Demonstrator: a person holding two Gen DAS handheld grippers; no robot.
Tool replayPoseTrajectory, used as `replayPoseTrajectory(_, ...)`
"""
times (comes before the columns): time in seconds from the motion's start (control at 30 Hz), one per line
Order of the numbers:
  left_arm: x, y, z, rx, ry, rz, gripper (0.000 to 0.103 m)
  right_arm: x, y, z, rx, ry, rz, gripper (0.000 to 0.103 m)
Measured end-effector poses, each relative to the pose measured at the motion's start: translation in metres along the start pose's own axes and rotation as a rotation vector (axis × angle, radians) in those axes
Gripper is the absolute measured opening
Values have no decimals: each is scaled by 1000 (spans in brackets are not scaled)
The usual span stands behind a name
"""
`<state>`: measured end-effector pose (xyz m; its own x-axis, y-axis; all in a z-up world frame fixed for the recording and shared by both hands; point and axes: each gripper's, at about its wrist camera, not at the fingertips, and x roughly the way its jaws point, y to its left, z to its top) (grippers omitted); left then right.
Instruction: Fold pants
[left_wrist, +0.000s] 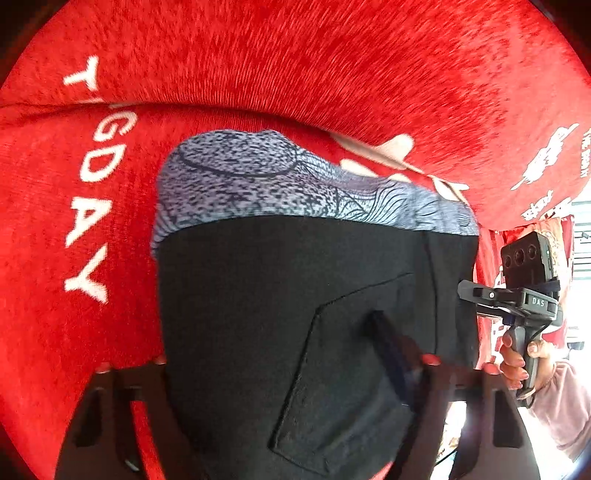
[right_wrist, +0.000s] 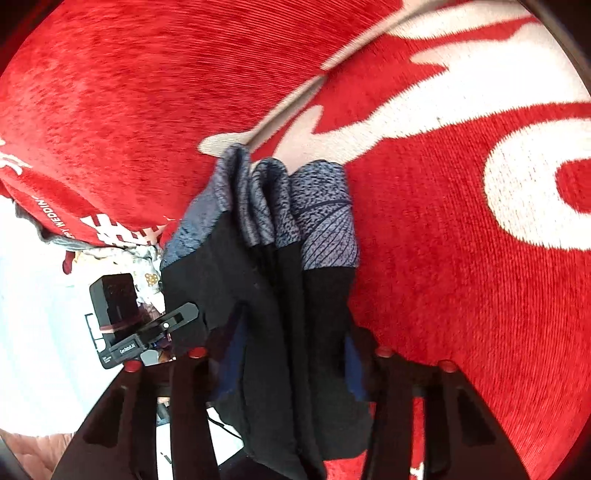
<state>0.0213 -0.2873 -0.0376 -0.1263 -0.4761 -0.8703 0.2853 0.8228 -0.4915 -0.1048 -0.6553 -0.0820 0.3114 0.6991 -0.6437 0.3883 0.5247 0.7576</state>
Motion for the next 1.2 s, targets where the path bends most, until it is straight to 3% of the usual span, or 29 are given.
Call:
replayPoseTrajectory(0.07,-8,0,-3,4,-6,-11,63,-5,9,-5,-16,-19,5,42)
replayPoseTrajectory(0.13,-18,-4,-7,21,-10,-20,62,-11,18,-11,-21,-31,29,41)
replayPoseTrajectory(0.47,-73,-5,-57,48,-24,13,61,-16,55,-66,-9,-22,90,40)
replayPoseTrajectory(0.7,-56,22,-84,1,37,77,65,15,51,-108,28,-12,84,40)
replayPoseTrajectory(0.77,-43,29,-88,-12,57,125,72,28,47,-115,29,9,40,40)
replayPoseTrajectory(0.83,-45,31,-89,-10,16,167,77,33,46,-118,11,2,-30,42)
replayPoseTrajectory(0.9,-51,31,-90,-10,-2,198,77,29,45,-118,28,-17,-59,46)
replayPoseTrajectory(1.1,-87,34,-92,-19,-72,327,77,7,63,-121,-15,-59,-278,47)
replayPoseTrajectory(1.2,-115,31,-100,8,-114,298,77,-7,82,-125,-87,-110,-375,35)
